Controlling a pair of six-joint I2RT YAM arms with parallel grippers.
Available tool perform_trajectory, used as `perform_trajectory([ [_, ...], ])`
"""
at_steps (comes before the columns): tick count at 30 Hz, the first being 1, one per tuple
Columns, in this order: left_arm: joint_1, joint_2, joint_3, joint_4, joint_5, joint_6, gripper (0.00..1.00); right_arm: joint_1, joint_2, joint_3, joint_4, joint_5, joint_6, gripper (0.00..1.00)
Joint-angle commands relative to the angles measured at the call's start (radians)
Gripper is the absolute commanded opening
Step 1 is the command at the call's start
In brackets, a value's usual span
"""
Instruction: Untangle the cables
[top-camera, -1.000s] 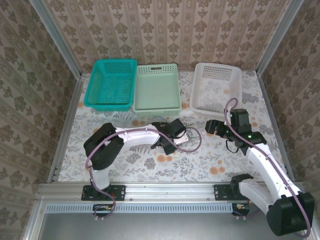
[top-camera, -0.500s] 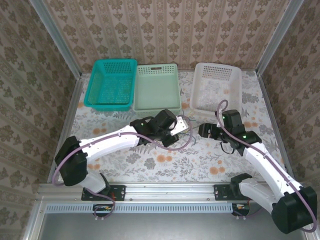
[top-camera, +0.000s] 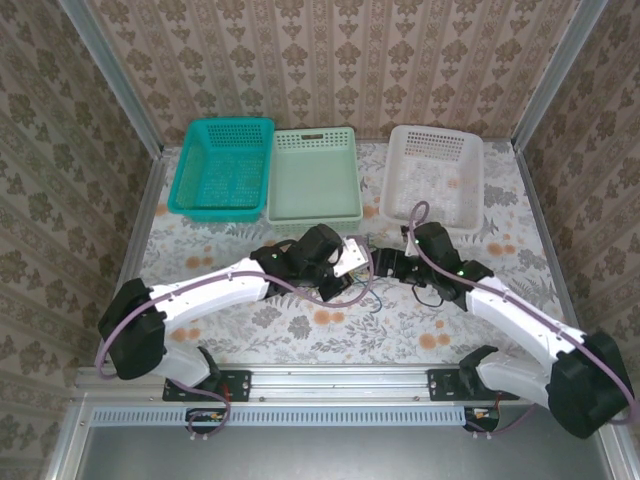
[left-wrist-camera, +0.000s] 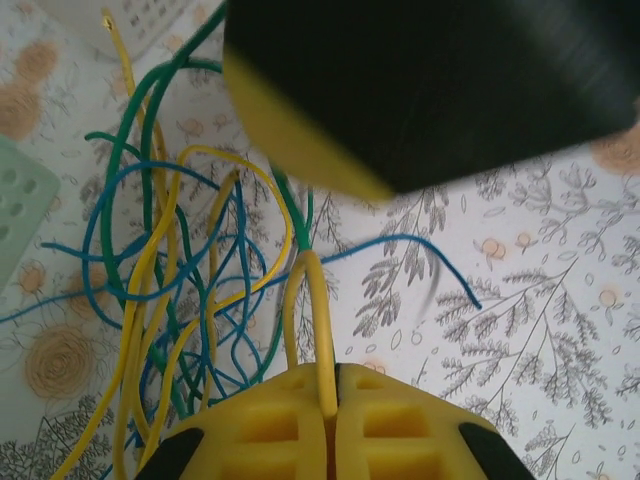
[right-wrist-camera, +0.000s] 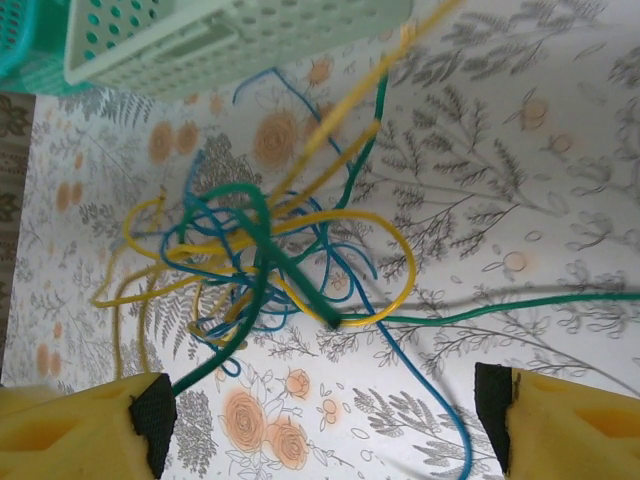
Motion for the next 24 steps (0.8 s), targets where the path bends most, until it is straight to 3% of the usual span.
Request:
perform_trajectory([
  [1,0.007,-0.043,-0.014,0.078,0.038,-0.004,0.08,0.034,0.06,0.043,0.086,0.011,0.055,0.79],
  [4,0.006,-0.038,-0.011,0.069,0.059,0.008,0.08,0.055,0.106,0.08,0.107,0.021,0.059,0.7],
  [9,0.009,-0.076,-0.05,0.086,0.008,0.007,0.09,0.064,0.134,0.119,0.037,0.101,0.048,0.32],
  [14,0.043,-0.194,-0.126,0.1,-0.063,-0.017,0.23,0.063,0.073,0.11,-0.061,0.211,0.003,0.1],
  [18,0.085,-0.281,-0.179,0.106,-0.105,-0.047,0.29,0.057,0.05,0.108,-0.117,0.255,-0.026,0.01],
  [24,0.124,-0.354,-0.22,0.135,-0.121,-0.075,0.3,0.056,0.054,0.097,-0.172,0.321,-0.035,0.0],
])
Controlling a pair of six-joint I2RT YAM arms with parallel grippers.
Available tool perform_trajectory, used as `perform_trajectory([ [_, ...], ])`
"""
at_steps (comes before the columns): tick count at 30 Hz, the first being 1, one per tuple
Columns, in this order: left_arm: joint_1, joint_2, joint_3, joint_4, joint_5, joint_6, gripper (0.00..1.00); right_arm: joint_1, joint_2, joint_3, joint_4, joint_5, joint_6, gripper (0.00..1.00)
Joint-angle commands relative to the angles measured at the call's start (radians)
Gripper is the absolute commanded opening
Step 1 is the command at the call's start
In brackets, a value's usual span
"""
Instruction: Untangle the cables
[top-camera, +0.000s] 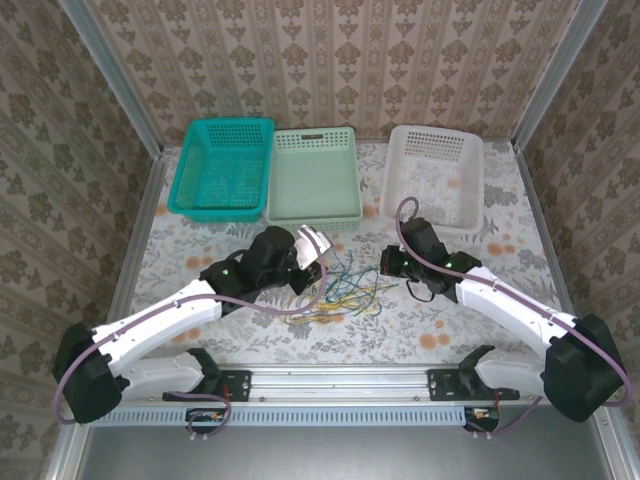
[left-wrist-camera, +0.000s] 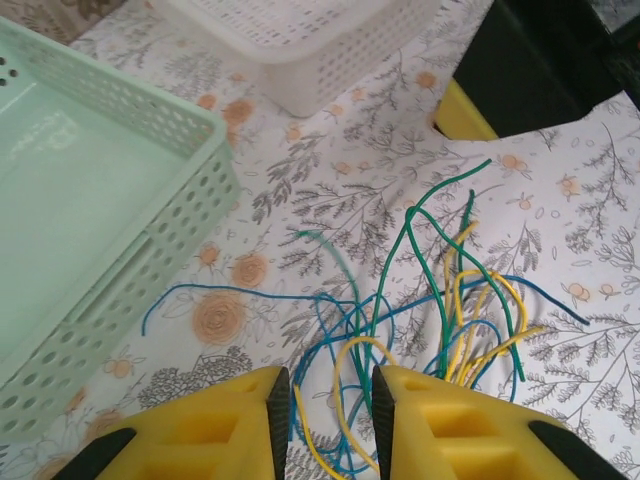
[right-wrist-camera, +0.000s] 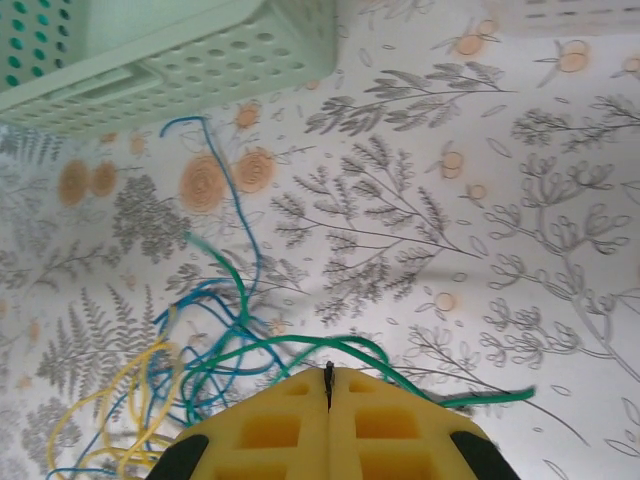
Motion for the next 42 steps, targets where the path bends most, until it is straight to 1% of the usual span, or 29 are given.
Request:
perform_trajectory([
  [1,0.022,-0.03,-0.025,0.041,-0.008,-0.04,0.3,-0.003,-0.006,0.007,-0.08,0.073,-0.028,0.0],
  [2,0.026,-0.032,-0.028,0.044,0.007,-0.041,0.3,-0.001,-0.004,0.009,-0.083,0.067,-0.036,0.0],
  [3,0.028,-0.031,-0.03,0.045,0.018,-0.039,0.31,0.001,-0.003,0.01,-0.08,0.057,-0.044,0.03],
  [4,0.028,-0.027,-0.031,0.044,0.032,-0.038,0.35,0.004,-0.004,0.011,-0.073,0.037,-0.054,0.08],
  [5,0.028,-0.019,-0.03,0.039,0.056,-0.032,0.38,0.006,-0.005,0.012,-0.064,0.02,-0.06,0.11],
  [6,0.028,-0.009,-0.027,0.029,0.085,-0.027,0.4,0.007,-0.008,0.012,-0.057,0.006,-0.064,0.15],
  [8,0.022,0.029,-0.011,-0.022,0.155,-0.014,0.43,0.014,-0.013,0.012,-0.041,-0.027,-0.073,0.31],
  [9,0.018,0.048,-0.003,-0.054,0.166,-0.011,0.45,0.017,-0.014,0.014,-0.039,-0.042,-0.077,0.35],
  [10,0.013,0.074,0.006,-0.092,0.158,-0.013,0.45,0.022,-0.01,0.018,-0.048,-0.046,-0.072,0.42],
  [12,0.011,0.117,0.006,-0.139,0.135,-0.041,0.45,0.035,-0.001,0.027,-0.076,-0.042,-0.058,0.47],
  [13,0.011,0.132,-0.001,-0.143,0.144,-0.062,0.47,0.042,0.002,0.025,-0.086,-0.04,-0.045,0.49],
  [15,0.006,0.159,-0.014,-0.128,0.186,-0.096,0.5,0.054,0.004,0.013,-0.081,-0.041,-0.017,0.5],
  [19,-0.014,0.207,-0.008,-0.127,0.137,-0.135,0.5,0.057,0.012,-0.009,-0.048,-0.053,0.012,0.5],
  [22,-0.013,0.231,-0.001,-0.091,0.152,-0.148,0.5,0.059,0.029,-0.006,-0.026,-0.064,0.021,0.5],
  [23,-0.014,0.25,0.011,-0.09,0.164,-0.15,0.48,0.06,0.038,-0.001,-0.023,-0.066,0.021,0.5],
  [25,-0.013,0.306,0.054,-0.128,0.164,-0.167,0.42,0.063,0.055,0.01,-0.026,-0.056,0.029,0.5],
  [26,-0.011,0.339,0.077,-0.151,0.164,-0.179,0.41,0.063,0.063,0.016,-0.028,-0.05,0.032,0.5],
  [28,-0.008,0.395,0.108,-0.186,0.161,-0.205,0.41,0.065,0.073,0.02,-0.025,-0.048,0.034,0.5],
  [30,-0.005,0.431,0.129,-0.215,0.134,-0.237,0.45,0.065,0.08,0.024,-0.028,-0.046,0.032,0.5],
  [32,-0.005,0.445,0.142,-0.229,0.133,-0.255,0.47,0.065,0.082,0.022,-0.028,-0.047,0.03,0.5],
  [42,-0.01,0.489,0.169,-0.245,0.066,-0.282,0.46,0.066,0.093,0.008,-0.013,-0.047,0.026,0.5],
])
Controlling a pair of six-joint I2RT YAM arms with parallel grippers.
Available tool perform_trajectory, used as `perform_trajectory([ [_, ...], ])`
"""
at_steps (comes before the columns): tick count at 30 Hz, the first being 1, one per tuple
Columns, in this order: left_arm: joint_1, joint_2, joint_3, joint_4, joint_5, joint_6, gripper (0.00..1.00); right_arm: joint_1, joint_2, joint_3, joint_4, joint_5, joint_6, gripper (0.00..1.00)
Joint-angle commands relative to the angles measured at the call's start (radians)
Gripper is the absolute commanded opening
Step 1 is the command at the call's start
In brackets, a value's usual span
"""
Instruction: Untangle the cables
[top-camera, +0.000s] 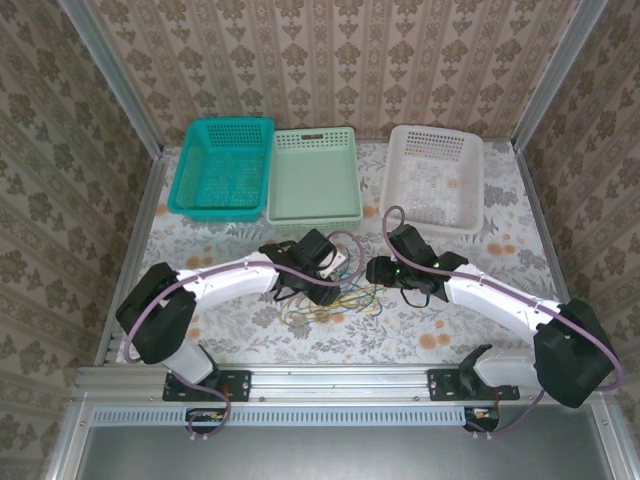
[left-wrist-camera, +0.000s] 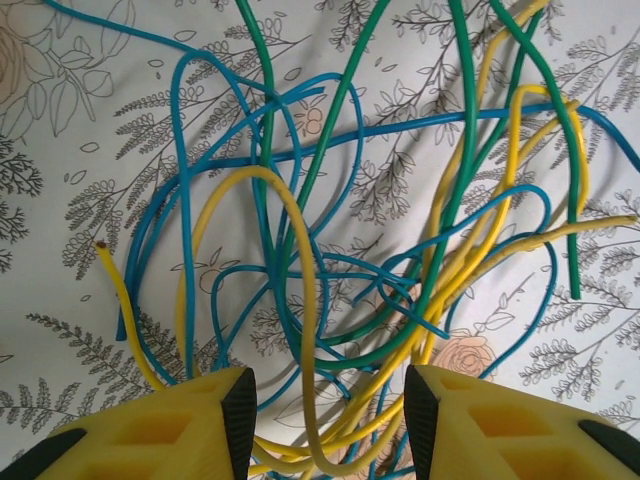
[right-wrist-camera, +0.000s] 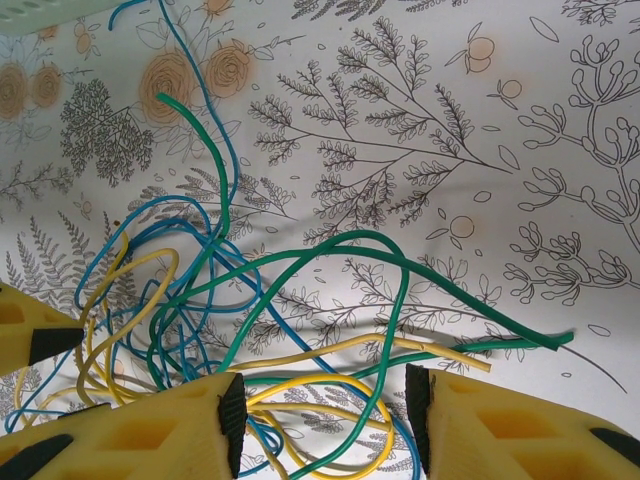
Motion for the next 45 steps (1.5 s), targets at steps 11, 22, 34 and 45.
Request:
perform_trajectory([
  [11,-0.002,0.044,0.024,-0.006,-0.032,-0.004,0.29,0.014,0.039,0.003,0.055,-0.006,0.015,0.49],
  [22,-0.001,0.009,0.074,-0.004,-0.056,0.02,0.0,0.024,0.17,0.023,0.122,-0.051,0.044,0.35],
  [34,0.028,-0.153,0.172,0.008,-0.072,0.065,0.0,0.021,0.213,0.04,0.104,0.014,0.019,0.03],
  [45,0.071,-0.402,0.039,0.17,-0.094,0.0,0.0,-0.009,0.184,0.028,0.029,0.084,-0.014,0.04],
])
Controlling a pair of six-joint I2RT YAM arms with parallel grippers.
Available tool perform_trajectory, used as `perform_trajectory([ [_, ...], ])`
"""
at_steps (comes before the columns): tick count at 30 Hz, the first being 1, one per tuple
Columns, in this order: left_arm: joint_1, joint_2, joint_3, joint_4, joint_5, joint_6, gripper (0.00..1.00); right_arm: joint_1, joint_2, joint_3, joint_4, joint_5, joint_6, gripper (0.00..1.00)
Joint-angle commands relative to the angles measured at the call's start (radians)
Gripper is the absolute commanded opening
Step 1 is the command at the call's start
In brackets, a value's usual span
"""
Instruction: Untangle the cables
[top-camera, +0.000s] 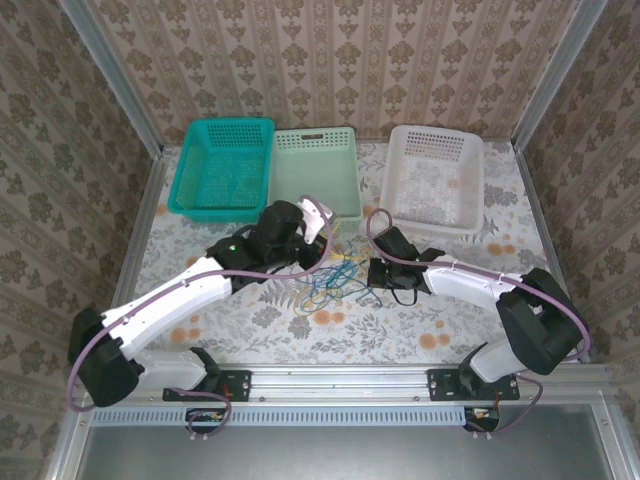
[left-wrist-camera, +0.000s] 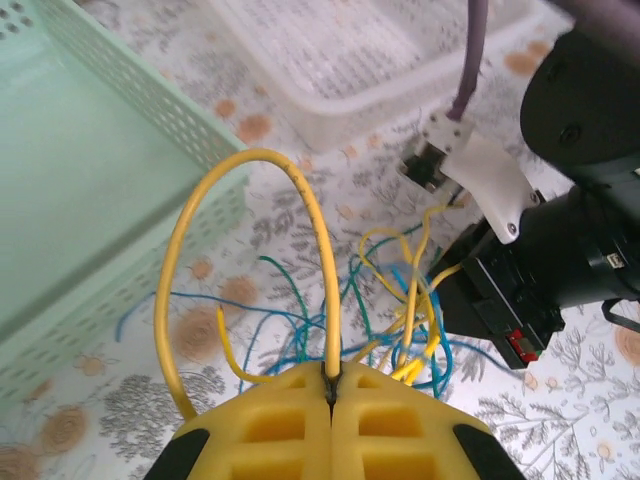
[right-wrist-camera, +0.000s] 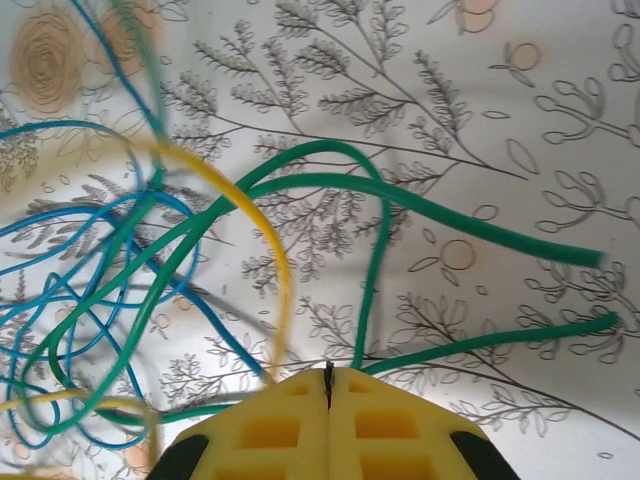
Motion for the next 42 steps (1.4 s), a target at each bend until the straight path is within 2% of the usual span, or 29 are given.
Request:
perform_trajectory([
  [1,0.029,-0.065,-0.038,0.068,-0.021,-0.029,0.0,-0.013,-0.021,0.007,-0.055,0.051,-0.03,0.04],
  [8,0.048,-0.12,-0.043,0.018,-0.052,-0.016,0.0,-0.033,-0.037,-0.004,-0.08,0.082,-0.037,0.0],
  [13,0.05,-0.127,-0.052,0.012,0.016,0.024,0.0,-0.041,-0.07,-0.018,-0.085,0.056,-0.05,0.03],
  [15,0.05,-0.111,-0.055,0.005,0.045,0.032,0.0,-0.04,-0.099,-0.015,-0.082,0.013,-0.075,0.13],
  [17,0.049,-0.095,-0.06,0.001,0.061,0.037,0.0,-0.038,-0.137,-0.021,-0.07,-0.018,-0.097,0.36],
  [18,0.047,-0.086,-0.064,-0.001,0.061,0.037,0.0,-0.038,-0.165,-0.026,-0.068,-0.024,-0.11,0.42],
  [21,0.047,-0.072,-0.075,0.005,0.063,0.032,0.0,-0.037,-0.277,-0.067,-0.02,-0.067,-0.172,0.56],
  [23,0.047,-0.062,-0.071,0.004,0.065,0.031,0.0,-0.035,-0.349,-0.086,-0.01,-0.085,-0.208,0.61],
  [27,0.05,-0.008,-0.031,-0.026,0.046,0.018,0.0,-0.032,-0.409,-0.099,-0.048,-0.117,-0.256,0.64],
  [32,0.051,0.059,0.021,-0.04,0.039,-0.013,0.0,-0.015,-0.428,-0.139,-0.025,-0.139,-0.236,0.64],
  [37,0.05,0.065,0.035,-0.041,-0.022,-0.037,0.0,-0.032,-0.481,-0.147,-0.129,0.037,-0.164,0.64],
  [42,0.051,0.055,0.035,-0.058,-0.024,-0.028,0.0,-0.062,-0.511,-0.146,-0.21,0.076,-0.164,0.64],
])
